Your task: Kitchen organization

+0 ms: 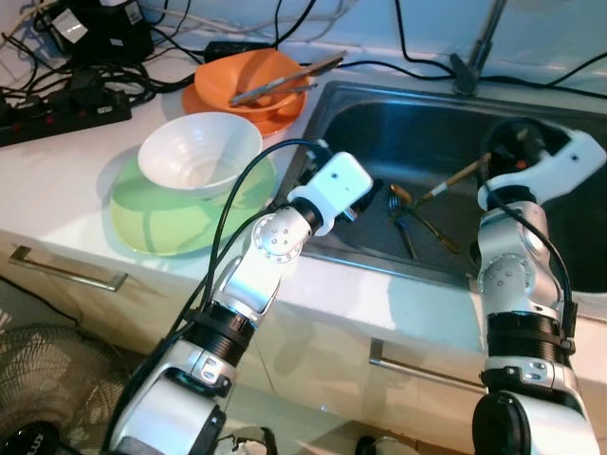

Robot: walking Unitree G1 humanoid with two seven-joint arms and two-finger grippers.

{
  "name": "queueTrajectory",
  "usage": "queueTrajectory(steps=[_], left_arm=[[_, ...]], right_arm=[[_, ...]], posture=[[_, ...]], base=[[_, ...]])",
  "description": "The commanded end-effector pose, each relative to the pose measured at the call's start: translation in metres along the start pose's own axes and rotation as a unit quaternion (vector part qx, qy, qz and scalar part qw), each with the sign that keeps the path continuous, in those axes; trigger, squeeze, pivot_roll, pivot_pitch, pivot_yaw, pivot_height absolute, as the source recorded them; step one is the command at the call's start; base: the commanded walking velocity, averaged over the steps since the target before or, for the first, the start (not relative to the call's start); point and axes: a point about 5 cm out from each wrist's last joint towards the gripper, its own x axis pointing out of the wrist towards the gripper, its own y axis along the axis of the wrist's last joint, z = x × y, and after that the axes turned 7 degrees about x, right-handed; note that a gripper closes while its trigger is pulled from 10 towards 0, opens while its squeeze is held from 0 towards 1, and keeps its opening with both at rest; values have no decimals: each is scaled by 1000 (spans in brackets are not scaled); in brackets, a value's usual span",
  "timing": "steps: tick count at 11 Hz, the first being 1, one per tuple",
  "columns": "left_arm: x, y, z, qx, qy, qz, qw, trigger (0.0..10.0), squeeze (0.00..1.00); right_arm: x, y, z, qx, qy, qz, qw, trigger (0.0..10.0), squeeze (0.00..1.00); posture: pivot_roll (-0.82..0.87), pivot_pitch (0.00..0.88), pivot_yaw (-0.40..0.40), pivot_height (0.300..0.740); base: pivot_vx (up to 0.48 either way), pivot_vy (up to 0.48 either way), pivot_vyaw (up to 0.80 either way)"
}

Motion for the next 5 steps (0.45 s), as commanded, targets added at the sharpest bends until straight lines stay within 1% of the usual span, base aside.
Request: queueTrajectory(steps=[1,2,3,4,5], left_arm=[[-5,-3,-6,-58,29,1,998,10000,0],[-7,-7,-7,-108,41,-1,993,10000,0],[-7,-9,-6,-127,37,-4,991,10000,0],[-9,-16,-2,-167,31,-12,985,10000,0],[-11,-17,1,-189,26,-18,981,10000,0]], right_arm=[[3,-8,-8,-61,30,-14,998,10000,0],[2,-15,-9,-107,49,-22,993,10000,0],[0,-22,-9,-117,54,-32,991,10000,0],[-4,-37,-2,-149,55,-56,986,10000,0],[-6,-41,1,-149,53,-65,985,10000,0]], posture=[[81,81,42,740],[85,77,40,740],[85,76,40,740],[90,70,39,740],[92,67,38,740]], base=[[0,0,0],[0,0,0],[0,0,0],[0,0,0],[0,0,0]])
